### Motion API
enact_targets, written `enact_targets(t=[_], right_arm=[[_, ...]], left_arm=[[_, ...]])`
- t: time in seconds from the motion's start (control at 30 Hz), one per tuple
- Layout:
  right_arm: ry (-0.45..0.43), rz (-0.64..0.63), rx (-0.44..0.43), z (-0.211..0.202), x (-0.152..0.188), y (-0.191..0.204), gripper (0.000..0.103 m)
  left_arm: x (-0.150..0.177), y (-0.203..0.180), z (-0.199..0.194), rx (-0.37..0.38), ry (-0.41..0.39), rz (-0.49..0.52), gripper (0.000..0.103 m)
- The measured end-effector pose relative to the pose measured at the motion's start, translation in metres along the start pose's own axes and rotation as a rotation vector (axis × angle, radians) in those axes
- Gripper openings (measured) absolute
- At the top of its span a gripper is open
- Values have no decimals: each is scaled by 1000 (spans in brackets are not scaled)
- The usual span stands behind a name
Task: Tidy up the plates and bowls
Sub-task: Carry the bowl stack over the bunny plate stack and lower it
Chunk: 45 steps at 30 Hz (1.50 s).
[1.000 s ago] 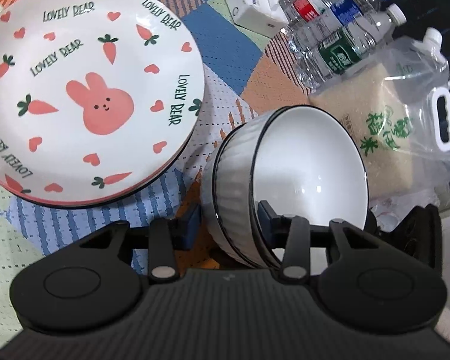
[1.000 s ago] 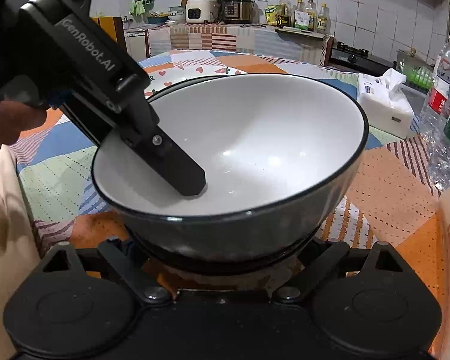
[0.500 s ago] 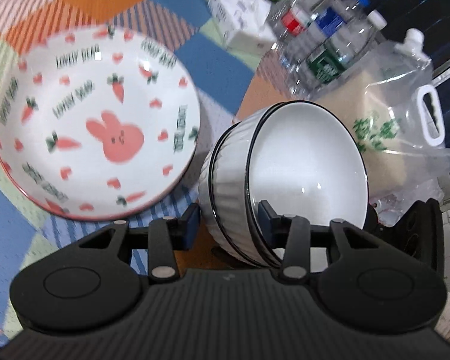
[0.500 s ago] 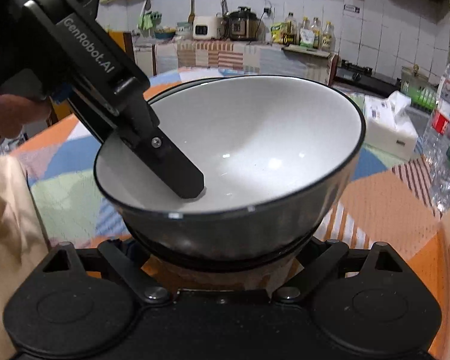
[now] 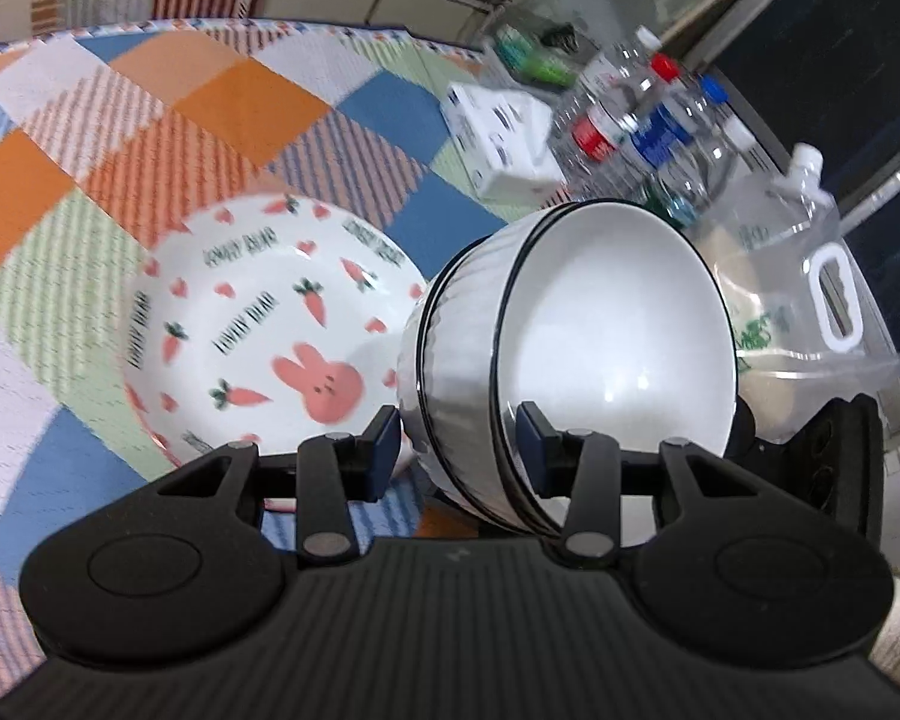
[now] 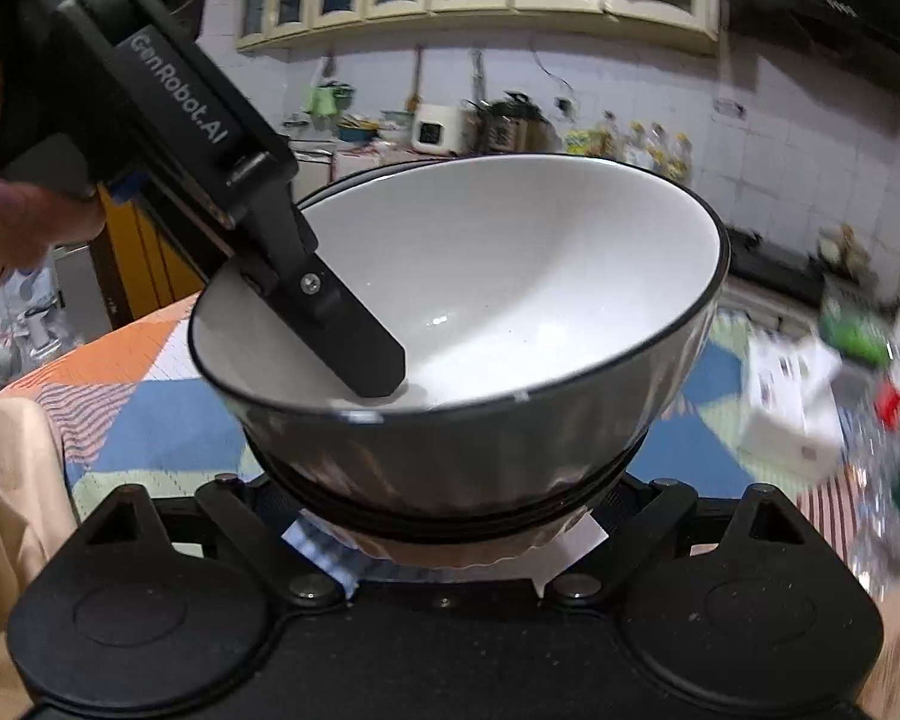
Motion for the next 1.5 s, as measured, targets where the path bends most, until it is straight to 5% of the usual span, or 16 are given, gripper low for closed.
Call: enact_targets(t=[0.3,0.8,1.5], right_arm=[[-18,-43,-47,30,-28,4,96],[68,7,-106,96,-20,11,96],[133,33,-96,116,-8,12,96]], left_arm=[[-17,32,-15,-52,-36,-75,40],[-24,85,23,-99,-1,-147,41],[-18,107,47,-107,-20,-209,41]])
Point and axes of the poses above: each gripper's, at about its wrist camera, not at the fingertips, and z roughly the way its jaws point, y to its left, x to its underside, the point moved 2 cm from there along z, roughly the way its jaws point, and after that the axes turned 1 degree about x, right-handed, at the moved point
